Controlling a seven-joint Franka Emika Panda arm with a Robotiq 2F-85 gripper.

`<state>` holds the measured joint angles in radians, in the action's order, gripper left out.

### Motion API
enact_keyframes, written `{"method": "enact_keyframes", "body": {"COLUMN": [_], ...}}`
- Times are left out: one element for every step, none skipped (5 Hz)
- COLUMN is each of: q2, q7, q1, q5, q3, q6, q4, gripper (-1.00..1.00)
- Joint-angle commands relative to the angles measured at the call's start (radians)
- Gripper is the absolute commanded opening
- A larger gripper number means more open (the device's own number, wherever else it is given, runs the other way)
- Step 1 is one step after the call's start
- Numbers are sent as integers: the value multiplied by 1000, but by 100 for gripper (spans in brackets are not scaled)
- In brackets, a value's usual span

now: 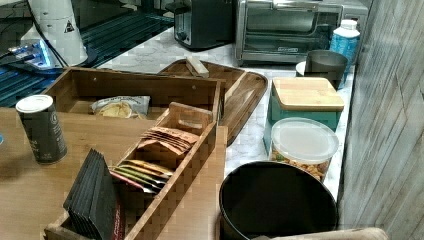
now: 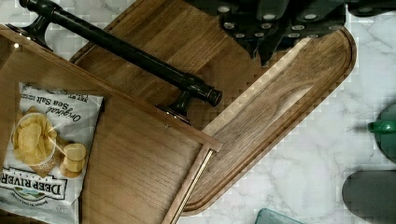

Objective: Close the drawer.

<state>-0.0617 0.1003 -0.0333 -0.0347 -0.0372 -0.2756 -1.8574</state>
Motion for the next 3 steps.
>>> {"method": "enact_keyframes", "body": {"q2": [0,24,78], "q7": [0,99,280], "q1": [-8,-1,-3], "q5": [-2,-8,18], "q3": [-3,5,47], "q6": [0,-46,-172], "q4": [0,-55,-189], "gripper": [-100,-100,-100]}}
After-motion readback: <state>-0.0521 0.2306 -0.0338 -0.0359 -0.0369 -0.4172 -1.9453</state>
